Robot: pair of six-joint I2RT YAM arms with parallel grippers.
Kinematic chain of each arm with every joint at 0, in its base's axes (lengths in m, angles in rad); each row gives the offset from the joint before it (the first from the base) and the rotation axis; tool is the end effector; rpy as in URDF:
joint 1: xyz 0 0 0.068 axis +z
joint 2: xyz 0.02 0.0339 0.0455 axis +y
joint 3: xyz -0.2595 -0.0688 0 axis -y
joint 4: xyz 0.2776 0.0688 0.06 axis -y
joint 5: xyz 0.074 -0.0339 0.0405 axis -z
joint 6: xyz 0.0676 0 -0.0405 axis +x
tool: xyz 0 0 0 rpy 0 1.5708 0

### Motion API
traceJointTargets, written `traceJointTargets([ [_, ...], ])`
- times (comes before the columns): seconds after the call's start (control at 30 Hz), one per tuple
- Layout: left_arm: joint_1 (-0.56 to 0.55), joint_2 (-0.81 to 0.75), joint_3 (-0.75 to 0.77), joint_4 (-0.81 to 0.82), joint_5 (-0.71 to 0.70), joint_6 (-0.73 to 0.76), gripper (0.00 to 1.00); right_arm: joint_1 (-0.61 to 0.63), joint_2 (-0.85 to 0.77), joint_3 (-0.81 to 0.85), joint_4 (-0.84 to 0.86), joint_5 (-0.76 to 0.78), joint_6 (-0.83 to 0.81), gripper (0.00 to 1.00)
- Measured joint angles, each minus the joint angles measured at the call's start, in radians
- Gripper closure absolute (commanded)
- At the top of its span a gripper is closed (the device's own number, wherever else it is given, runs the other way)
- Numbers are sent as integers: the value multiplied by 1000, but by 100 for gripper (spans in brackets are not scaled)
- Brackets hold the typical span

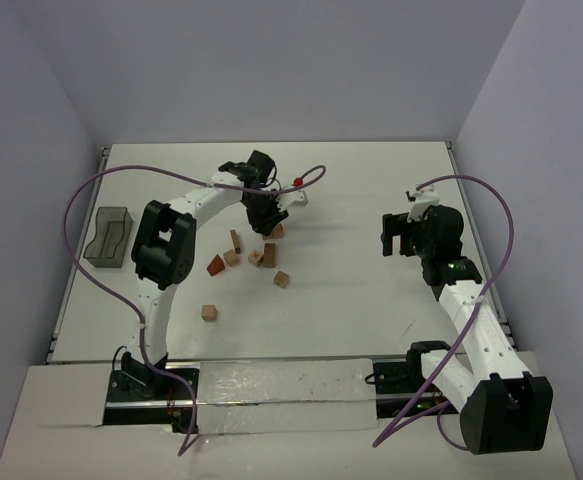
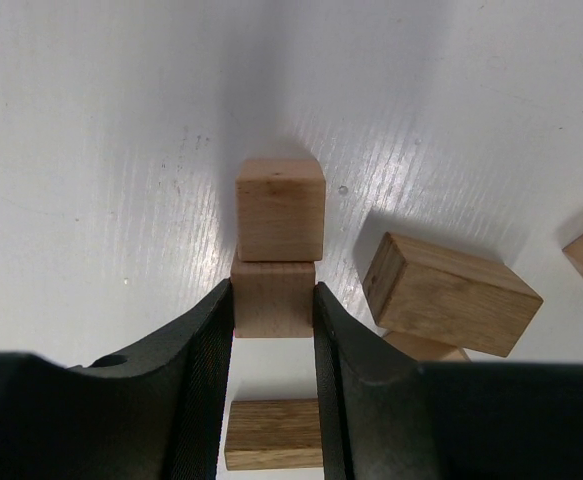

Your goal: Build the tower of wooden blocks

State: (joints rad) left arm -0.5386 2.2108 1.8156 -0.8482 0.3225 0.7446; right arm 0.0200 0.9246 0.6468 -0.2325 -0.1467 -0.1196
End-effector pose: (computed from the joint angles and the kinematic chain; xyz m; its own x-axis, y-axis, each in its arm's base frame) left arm 0.4171 -0.2742 0.1394 -0.2087 0.8735 -0.4398 0.9729 0.2311 -0.0028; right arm 0.2698 0.0153 0.2334 -0.4673 -0.1274 -0.8749 -0.2045 0.9783 -0.0332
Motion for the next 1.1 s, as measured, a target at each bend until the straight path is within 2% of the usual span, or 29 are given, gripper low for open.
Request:
traceJointTargets([
  [0.67,-9,22,18,1,4,46,60,0,0,0,0,0,-1,0],
  [0.87,-10,30,32,1,7,57,54,0,0,0,0,0,-1,0],
  [0.97,-10,32,35,2,7,63,48,0,0,0,0,0,-1,0],
  [1.1,-10,32,36,1,7,71,47,0,0,0,0,0,-1,0],
])
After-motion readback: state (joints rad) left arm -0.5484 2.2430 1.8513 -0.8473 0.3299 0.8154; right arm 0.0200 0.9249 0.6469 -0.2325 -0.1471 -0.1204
